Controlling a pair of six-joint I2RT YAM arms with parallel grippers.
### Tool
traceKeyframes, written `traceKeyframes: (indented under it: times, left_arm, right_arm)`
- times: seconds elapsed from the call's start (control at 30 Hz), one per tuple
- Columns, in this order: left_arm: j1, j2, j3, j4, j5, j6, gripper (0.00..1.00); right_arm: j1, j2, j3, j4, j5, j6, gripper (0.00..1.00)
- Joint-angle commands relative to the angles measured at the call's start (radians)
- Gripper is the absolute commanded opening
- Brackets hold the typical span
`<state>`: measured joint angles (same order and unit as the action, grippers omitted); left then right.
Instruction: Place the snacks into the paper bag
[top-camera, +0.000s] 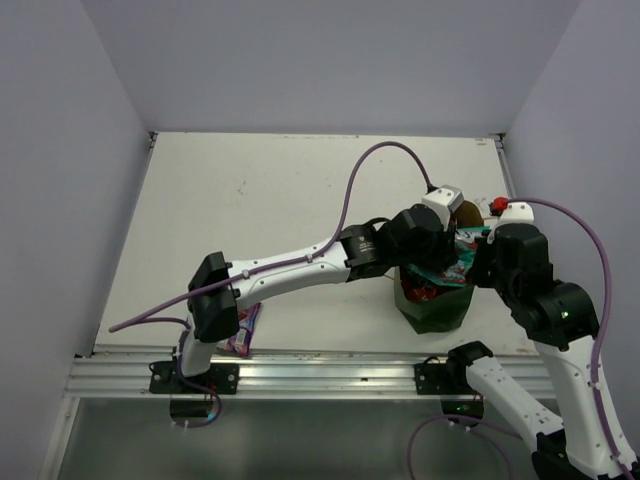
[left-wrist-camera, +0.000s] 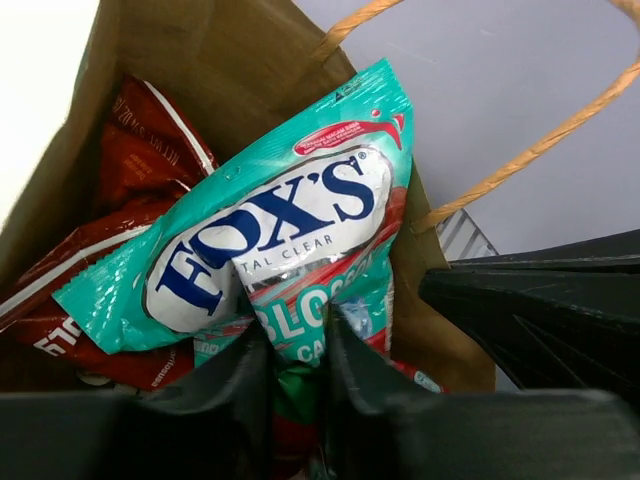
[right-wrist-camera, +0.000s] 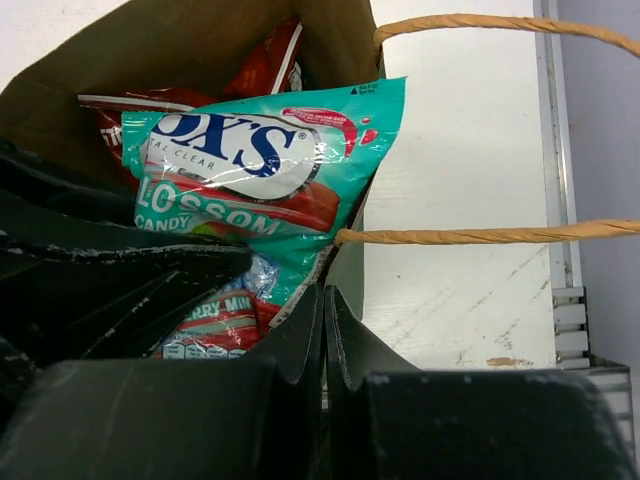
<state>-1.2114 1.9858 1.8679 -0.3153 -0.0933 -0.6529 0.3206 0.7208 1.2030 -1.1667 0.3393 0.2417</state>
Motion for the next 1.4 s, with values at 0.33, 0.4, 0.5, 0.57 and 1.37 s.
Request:
traceKeyframes:
  times: [0.33,0.4,0.5,0.57,1.37]
  left_arm:
    - [-0.031,-0.165,0.12,0.015,-0.178,0.167,1.0]
    - [-0.037,-0.287,0.074,-0.025,-0.375,0.164,0.99]
    - [-0.039,-0.526,-0.164,-0.112,-0.747,0.066,1.0]
    - [-0.034,-0.646,-0.373,-0.268,-0.923,-0.11,1.0]
    - [-0.027,-0.972,-1.234,-0.964,-0.594,-1.317,1.0]
  right_arm:
    - [0.002,0.002,0.017,0.016,0.0,-0.018,0.0]
    - [0.003,0.003,0.017,0.016,-0.002,-0.018,0.0]
    - [0.002,0.003,0.017,0.018,0.0,-0.018,0.0]
    - [0.003,0.003,0.017,0.019,-0.002,-0.019,0.0]
    - [0.002,0.032,0.001,0.042,-0.049,-0.022,0.0]
